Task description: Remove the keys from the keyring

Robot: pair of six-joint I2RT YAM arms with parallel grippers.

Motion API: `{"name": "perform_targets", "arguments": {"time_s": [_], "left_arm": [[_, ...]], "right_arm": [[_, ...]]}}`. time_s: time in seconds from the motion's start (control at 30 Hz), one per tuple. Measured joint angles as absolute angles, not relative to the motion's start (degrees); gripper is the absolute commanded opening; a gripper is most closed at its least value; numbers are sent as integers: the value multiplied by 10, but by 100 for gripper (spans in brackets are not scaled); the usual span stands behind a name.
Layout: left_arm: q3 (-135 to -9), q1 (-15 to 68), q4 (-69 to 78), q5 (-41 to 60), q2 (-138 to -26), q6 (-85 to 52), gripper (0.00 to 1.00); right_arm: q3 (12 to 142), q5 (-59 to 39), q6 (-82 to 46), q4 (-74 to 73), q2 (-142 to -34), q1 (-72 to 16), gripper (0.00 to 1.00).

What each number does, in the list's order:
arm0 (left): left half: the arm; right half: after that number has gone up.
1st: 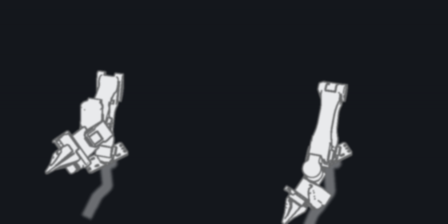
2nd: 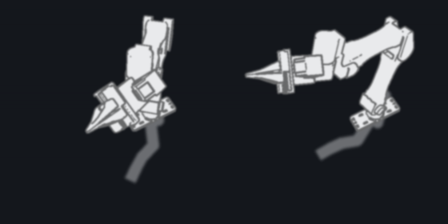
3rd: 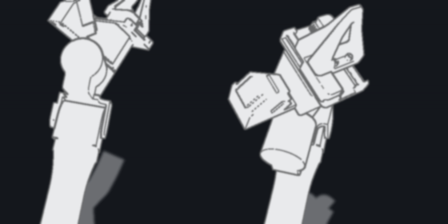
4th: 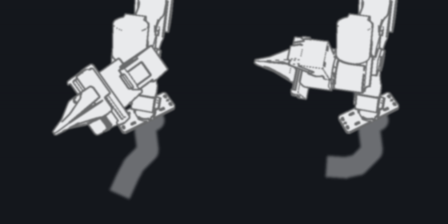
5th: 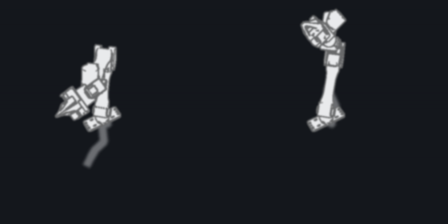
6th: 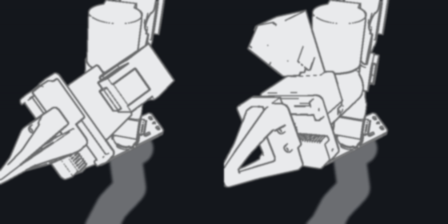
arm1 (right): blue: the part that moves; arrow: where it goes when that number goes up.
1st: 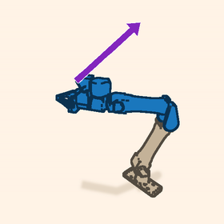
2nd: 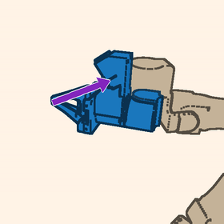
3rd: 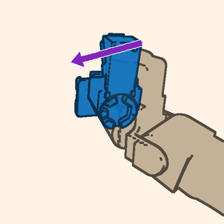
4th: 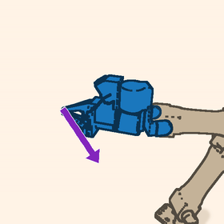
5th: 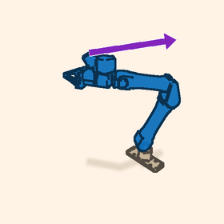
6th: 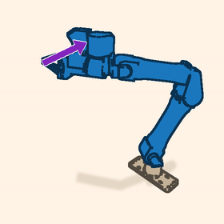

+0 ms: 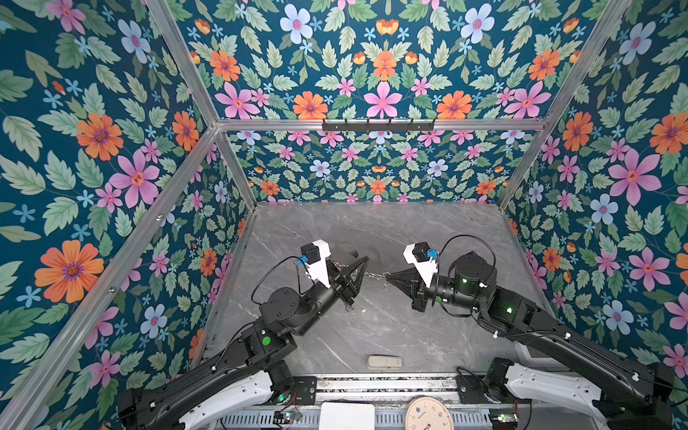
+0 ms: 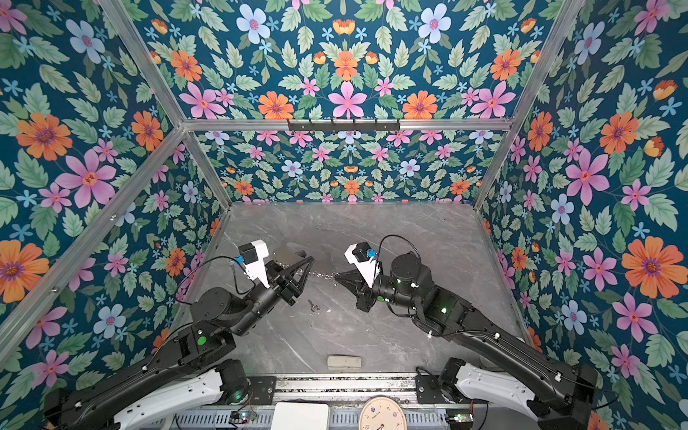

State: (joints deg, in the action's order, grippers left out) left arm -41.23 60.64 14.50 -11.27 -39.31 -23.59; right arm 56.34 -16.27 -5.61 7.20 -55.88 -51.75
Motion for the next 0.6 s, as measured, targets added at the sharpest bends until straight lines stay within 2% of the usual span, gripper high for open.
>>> {"name": "perform_targets", "arguments": {"time_s": [0.1,0.37,0.6], "left_arm": [[-409,606,101,-134,-364,-239,50],[-454,606,-40,-179,-335,-238,49],[-501,606,-101,-165,-341,-211,50]], "right_arm": [[582,-158,-49,115,-562,-518,0],[609,-149,-34,192,-571,-517,0],[645,-161,-13,246,-573,-517,0]]}}
